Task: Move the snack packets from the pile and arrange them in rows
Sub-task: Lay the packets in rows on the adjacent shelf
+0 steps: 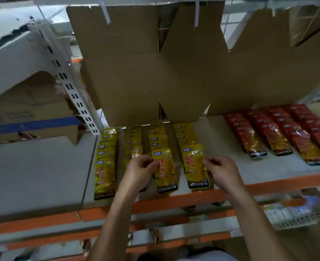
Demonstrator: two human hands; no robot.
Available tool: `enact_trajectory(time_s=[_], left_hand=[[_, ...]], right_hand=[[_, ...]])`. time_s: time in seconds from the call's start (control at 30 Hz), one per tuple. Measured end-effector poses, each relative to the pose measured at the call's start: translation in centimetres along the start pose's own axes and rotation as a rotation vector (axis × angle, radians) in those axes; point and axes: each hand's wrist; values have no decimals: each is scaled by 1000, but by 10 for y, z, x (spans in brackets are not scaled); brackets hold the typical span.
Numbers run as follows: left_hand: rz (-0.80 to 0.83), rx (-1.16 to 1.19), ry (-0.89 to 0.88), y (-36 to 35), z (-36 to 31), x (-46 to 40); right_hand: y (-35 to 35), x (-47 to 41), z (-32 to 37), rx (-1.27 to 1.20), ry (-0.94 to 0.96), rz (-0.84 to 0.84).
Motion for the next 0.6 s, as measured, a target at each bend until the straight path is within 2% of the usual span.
enact_trajectory(time_s=[0.2, 0.6], left_hand=[[-95, -62, -4, -7, -3, 1], [-286, -269, -42, -16, -1, -10]], right_hand=[[-1, -17, -2, 89, -2, 49], [-1, -26, 0, 87, 43, 108]])
Point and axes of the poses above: each hand's wrist, its own x-axis away from the middle knuckle, its own y-axis out of the back of the hand, z = x × y, and after that the axes turned 6 degrees about -x, right-handed
